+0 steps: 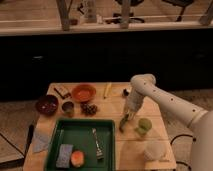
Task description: Place pepper in table surface
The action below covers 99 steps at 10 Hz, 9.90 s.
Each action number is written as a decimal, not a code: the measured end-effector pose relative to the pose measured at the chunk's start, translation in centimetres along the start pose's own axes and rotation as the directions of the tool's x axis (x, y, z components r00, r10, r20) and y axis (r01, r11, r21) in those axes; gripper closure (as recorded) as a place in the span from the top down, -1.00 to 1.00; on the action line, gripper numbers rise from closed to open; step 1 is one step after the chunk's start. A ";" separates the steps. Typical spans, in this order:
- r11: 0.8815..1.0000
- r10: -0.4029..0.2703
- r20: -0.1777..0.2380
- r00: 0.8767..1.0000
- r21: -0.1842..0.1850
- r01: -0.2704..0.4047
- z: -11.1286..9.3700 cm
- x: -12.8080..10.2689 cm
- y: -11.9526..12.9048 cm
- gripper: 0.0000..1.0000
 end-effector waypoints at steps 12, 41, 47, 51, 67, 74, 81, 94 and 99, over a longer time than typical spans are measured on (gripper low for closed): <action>1.000 -0.004 0.016 1.000 -0.003 0.004 0.4 -0.1 -0.3 0.60; 1.000 -0.005 0.023 1.000 -0.007 0.005 0.4 -0.1 -0.2 0.60; 1.000 -0.005 0.023 1.000 -0.007 0.005 0.4 -0.1 -0.2 0.60; 1.000 -0.005 0.023 1.000 -0.007 0.005 0.4 -0.1 -0.2 0.60; 1.000 -0.005 0.023 1.000 -0.006 0.005 0.4 -0.1 -0.2 0.60; 1.000 -0.005 0.023 1.000 -0.006 0.005 0.4 -0.1 -0.2 0.60; 1.000 -0.005 0.023 1.000 -0.006 0.005 0.4 -0.1 -0.2 0.60; 1.000 -0.005 0.023 1.000 -0.006 0.005 0.4 -0.1 -0.2 0.60; 1.000 -0.005 0.023 1.000 -0.006 0.005 0.4 -0.1 -0.2 0.60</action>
